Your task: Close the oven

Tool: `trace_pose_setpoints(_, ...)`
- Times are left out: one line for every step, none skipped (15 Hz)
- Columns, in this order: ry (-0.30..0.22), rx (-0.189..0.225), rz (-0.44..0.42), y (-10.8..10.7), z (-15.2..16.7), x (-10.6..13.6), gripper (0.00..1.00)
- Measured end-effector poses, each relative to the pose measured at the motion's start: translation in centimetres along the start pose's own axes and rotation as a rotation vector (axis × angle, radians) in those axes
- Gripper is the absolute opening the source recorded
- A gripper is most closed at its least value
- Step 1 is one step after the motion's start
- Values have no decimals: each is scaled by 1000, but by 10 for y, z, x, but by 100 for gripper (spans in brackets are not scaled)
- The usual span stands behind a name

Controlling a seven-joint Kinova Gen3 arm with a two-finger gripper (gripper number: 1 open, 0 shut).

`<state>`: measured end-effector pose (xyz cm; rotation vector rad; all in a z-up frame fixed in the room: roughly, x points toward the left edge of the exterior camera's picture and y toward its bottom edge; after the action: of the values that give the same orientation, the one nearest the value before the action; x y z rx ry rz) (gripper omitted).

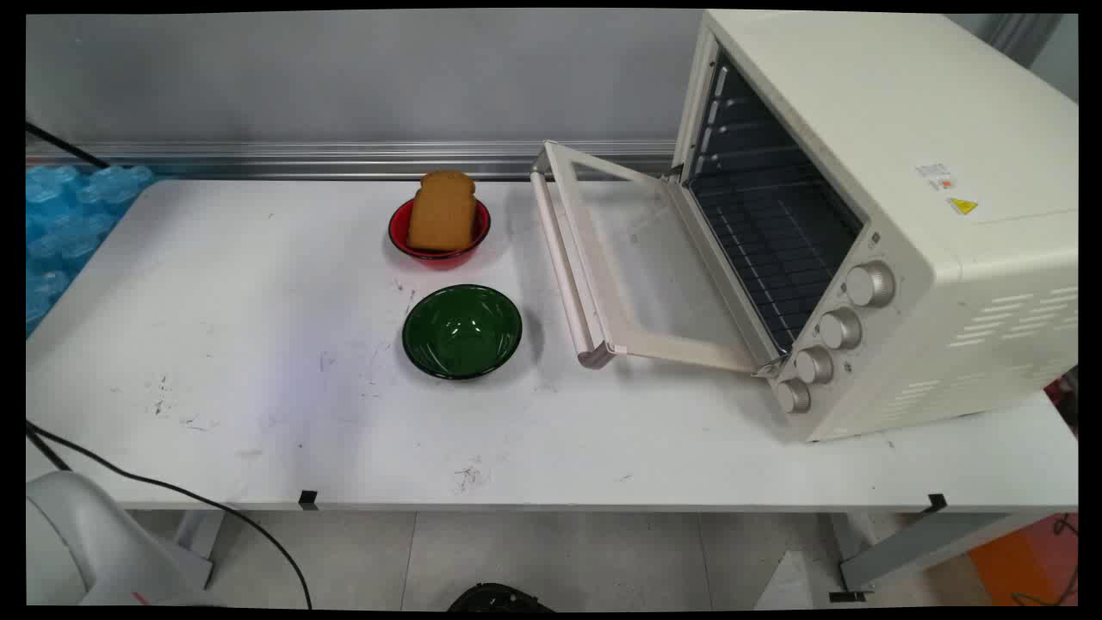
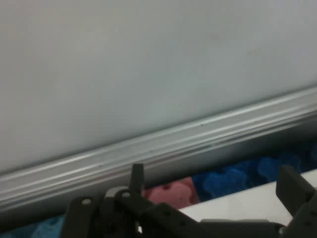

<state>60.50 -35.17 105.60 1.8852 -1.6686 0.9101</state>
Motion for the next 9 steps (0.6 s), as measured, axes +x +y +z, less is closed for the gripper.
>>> trace_pose_setpoints(-10,-13,7,3,1,0,100)
trace_pose_setpoints(-23,-33,26,6,1,-1,100)
trace_pose_setpoints(-36,-58,59,10,2,-3,100)
trace_pose_setpoints(-44,-75,83,13,2,-4,100)
trace_pose_setpoints(-54,-102,122,18,3,-5,100)
trace_pose_setpoints(-61,-122,151,21,3,-7,100)
trace_pose_setpoints(-69,-144,181,25,3,-8,100)
trace_pose_setpoints(-81,-174,223,30,3,-11,100)
trace_pose_setpoints(-94,-209,270,35,3,-14,100)
